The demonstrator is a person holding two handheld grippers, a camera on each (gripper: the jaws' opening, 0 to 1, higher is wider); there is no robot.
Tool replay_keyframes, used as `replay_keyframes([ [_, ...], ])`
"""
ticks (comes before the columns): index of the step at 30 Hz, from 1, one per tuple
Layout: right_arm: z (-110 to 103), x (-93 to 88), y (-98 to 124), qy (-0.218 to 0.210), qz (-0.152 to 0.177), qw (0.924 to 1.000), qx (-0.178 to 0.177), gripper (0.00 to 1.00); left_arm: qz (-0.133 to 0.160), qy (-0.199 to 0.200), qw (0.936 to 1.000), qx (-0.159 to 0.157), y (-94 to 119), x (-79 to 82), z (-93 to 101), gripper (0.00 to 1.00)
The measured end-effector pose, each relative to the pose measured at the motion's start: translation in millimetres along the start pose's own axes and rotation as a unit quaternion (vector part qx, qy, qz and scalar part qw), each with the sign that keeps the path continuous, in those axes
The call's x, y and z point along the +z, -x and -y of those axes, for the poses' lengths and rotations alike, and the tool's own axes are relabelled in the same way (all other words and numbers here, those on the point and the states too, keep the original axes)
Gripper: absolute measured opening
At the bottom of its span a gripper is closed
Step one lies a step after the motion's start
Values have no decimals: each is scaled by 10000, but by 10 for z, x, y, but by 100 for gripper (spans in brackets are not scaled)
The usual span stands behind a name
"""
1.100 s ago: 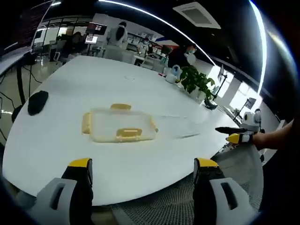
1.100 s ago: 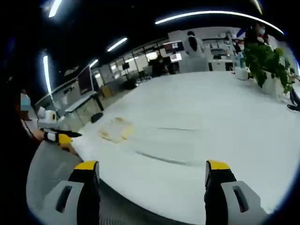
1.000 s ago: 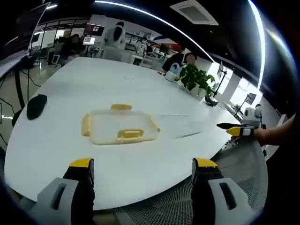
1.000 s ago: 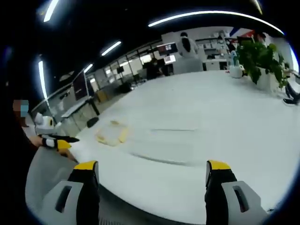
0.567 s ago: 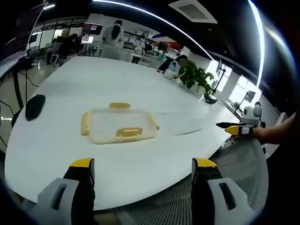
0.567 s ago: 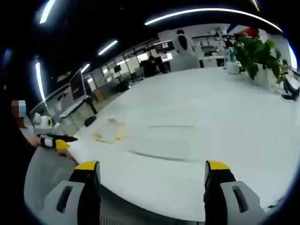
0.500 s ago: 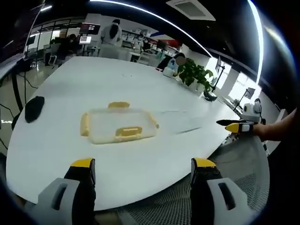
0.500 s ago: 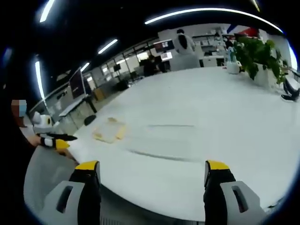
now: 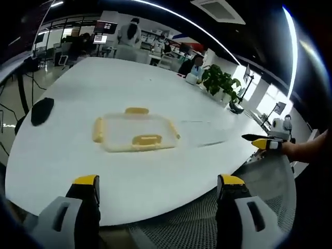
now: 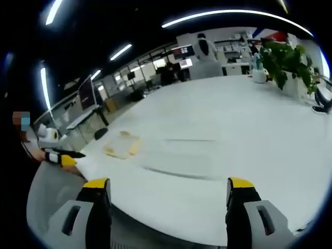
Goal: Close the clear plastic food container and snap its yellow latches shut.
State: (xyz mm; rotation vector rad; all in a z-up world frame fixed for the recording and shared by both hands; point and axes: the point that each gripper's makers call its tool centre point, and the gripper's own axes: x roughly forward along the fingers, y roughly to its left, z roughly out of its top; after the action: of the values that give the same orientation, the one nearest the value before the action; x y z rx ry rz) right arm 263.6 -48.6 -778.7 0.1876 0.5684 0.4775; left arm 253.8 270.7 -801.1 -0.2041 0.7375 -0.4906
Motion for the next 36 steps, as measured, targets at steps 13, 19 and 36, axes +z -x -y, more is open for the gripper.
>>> replay_keyframes([
  [13,-34,71,7,29,72,9999,101,95,-109,11,9999,-25,-19,-15,14,99],
  [19,-66,63,11,79,59,9998,176,94,-112,52,9999,-2,-13,-1,-38,98],
  [36,-161,309,-58,230,197,9990,342,90,-162,-137,9997,-100,-52,67,-3,94],
])
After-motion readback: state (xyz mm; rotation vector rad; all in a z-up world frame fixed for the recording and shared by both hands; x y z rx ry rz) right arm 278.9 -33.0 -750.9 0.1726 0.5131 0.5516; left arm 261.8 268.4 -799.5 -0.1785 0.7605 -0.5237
